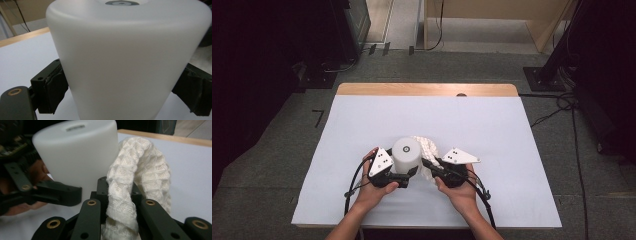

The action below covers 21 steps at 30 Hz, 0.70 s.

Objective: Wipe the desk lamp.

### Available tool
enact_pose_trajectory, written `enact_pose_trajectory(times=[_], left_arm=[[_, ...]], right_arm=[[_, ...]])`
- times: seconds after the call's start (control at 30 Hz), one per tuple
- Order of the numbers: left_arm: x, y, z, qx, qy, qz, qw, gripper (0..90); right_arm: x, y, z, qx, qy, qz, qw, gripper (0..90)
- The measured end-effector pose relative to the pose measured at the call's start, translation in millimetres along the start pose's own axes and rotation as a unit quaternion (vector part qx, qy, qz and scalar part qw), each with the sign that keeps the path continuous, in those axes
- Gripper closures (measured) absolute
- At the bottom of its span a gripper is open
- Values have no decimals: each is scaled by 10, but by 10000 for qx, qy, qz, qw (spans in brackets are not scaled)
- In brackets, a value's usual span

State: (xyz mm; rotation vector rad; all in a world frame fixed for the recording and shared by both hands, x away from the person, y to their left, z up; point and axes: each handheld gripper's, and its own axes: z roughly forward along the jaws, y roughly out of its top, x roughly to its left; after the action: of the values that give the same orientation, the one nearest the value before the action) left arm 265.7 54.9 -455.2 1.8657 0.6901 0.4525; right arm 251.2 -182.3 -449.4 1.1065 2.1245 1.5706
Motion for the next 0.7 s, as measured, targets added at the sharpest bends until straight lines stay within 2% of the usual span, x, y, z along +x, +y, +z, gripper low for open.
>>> enact_pose_trajectory(times=[0.1,0.2,0.27,0.33,0.4,0.43,0.47,0.57,0.6,0.7], left_arm=[[5,-14,30,48,37,29,10000,84],[13,-22,82,54,225,28,9997,83],[35,-18,118,-9,474,-51,9989,83],[84,-20,137,-96,801,-189,9966,82],[156,-35,137,-176,1223,-365,9917,82],[208,-55,132,-201,1480,-509,9875,82],[252,-75,124,-194,1646,-614,9842,82],[369,-129,113,-63,1973,-807,9770,82],[409,-148,109,-10,2035,-883,9751,82],[448,-177,110,98,2085,-904,9738,82]], right_arm=[[32,76,-80,-240,114,-23,9996,776],[32,138,-151,-440,125,-91,9989,775],[-12,155,-181,-524,42,-95,9986,775],[-88,152,-212,-526,-82,13,9986,776],[-156,146,-237,-566,-193,93,9982,776],[-195,142,-253,-574,-271,105,9979,776],[-245,134,-266,-595,-413,59,9974,776],[-373,92,-284,-569,-669,89,9961,776],[-423,72,-283,-551,-725,142,9957,776],[-533,7,-264,-459,-899,308,9944,776]])
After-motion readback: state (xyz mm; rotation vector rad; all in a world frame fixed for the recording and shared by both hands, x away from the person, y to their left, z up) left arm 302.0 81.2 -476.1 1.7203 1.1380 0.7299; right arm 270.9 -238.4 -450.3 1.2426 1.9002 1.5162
